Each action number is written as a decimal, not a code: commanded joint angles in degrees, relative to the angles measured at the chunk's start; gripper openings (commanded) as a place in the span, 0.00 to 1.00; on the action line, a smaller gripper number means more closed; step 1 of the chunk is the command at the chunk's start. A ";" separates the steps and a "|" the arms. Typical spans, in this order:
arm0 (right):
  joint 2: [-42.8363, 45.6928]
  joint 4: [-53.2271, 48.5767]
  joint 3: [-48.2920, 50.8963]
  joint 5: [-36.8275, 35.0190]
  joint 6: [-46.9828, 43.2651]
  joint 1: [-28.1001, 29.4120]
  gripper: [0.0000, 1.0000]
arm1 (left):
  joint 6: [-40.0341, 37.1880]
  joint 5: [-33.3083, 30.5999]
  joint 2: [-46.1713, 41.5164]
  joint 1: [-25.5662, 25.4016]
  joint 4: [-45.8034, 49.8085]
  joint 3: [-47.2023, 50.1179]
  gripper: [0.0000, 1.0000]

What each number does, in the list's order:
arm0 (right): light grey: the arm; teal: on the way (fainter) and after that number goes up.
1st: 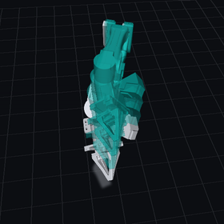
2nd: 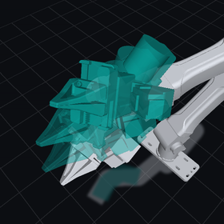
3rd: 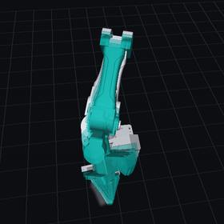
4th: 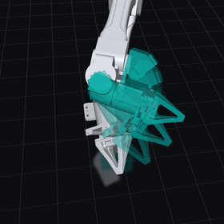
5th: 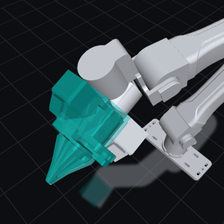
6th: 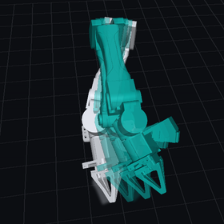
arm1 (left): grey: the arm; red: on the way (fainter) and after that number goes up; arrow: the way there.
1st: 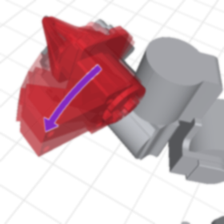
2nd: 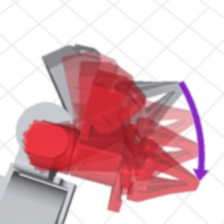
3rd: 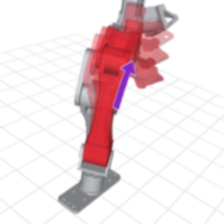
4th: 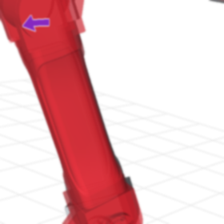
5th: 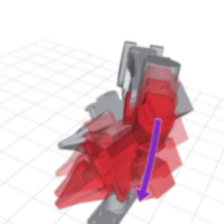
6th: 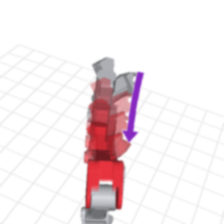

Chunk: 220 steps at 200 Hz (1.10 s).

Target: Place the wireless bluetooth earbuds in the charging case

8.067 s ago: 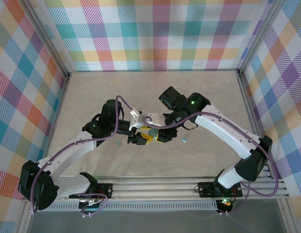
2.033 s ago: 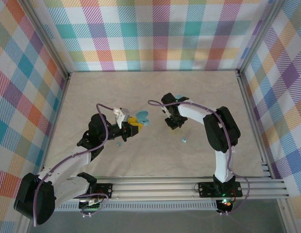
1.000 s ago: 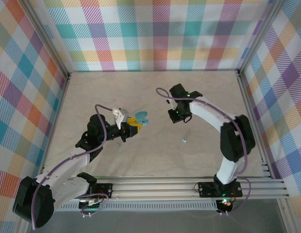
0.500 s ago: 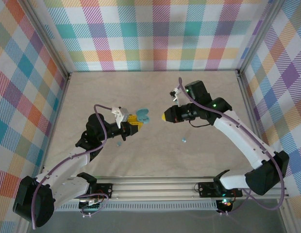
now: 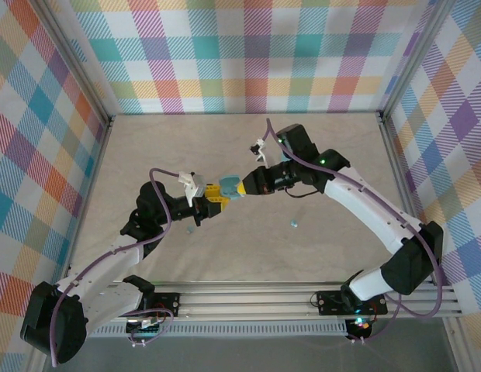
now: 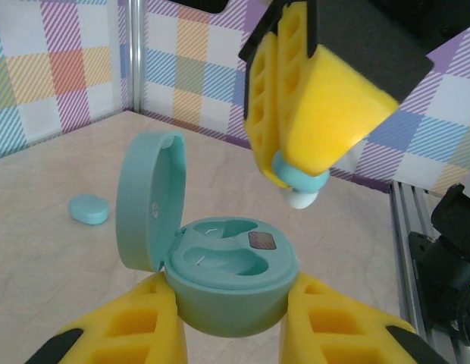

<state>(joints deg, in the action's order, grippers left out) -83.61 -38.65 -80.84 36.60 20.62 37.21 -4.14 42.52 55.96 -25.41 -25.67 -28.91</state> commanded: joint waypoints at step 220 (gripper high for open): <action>-1.50 4.19 1.47 1.91 0.29 0.41 0.13 | 4.08 3.18 -0.22 -1.13 -6.50 -1.33 0.02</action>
<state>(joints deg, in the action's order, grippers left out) -86.11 -35.22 -80.34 37.82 20.34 37.21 -0.82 44.53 56.18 -25.87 -27.81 -28.93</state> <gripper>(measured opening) 0.124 0.271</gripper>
